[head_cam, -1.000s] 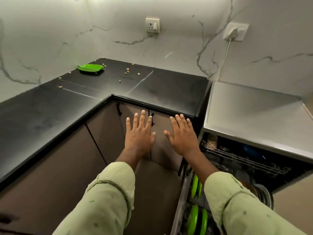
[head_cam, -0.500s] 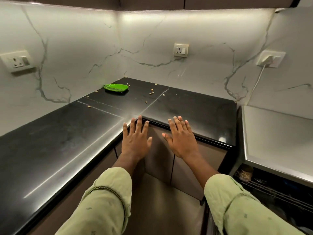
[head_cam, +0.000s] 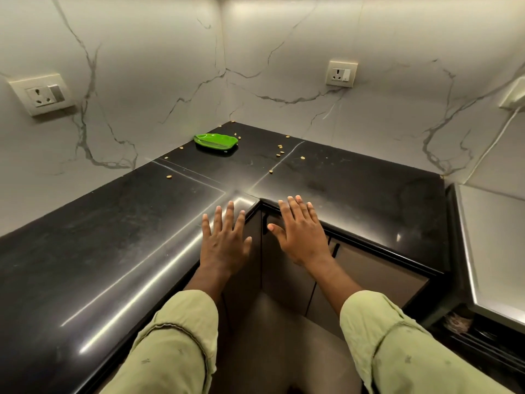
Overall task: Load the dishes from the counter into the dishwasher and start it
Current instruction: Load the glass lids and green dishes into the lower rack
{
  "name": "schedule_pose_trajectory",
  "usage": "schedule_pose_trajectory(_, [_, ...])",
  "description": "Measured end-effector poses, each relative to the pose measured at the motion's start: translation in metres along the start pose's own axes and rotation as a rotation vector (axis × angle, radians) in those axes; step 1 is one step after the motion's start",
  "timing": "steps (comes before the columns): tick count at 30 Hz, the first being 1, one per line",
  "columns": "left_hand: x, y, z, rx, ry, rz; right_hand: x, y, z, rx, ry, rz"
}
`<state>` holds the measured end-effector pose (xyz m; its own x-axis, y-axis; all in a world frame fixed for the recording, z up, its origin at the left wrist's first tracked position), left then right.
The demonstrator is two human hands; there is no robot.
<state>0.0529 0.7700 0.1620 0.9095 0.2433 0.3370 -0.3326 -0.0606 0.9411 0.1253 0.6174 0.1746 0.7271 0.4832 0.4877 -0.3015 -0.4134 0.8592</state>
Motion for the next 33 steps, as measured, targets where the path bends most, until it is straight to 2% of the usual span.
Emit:
schedule_pose_trajectory(17, [0.161, -0.085, -0.054, 0.059, 0.143, -0.15, 0.181, -0.139, 0.044, 0.08, 0.092, -0.141])
schedule_pose_trajectory(27, [0.247, -0.143, -0.137, 0.06, 0.228, -0.251, 0.28, -0.228, 0.018, 0.079, 0.141, -0.207])
schedule_pose_trajectory(33, [0.321, -0.175, -0.189, 0.021, 0.21, -0.303, 0.352, -0.267, -0.002, 0.057, 0.126, -0.21])
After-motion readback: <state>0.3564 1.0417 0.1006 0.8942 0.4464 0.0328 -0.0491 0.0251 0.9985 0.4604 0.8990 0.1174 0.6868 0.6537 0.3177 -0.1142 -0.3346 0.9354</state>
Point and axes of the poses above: each hand's wrist, its own x-axis towards the middle knuckle, its own y-axis out of the back of the hand, z = x × y, the point moved 6 cm from there along x, towards the middle knuckle, and after that the axes turned 9 degrees about z, right-handed, at the moved point
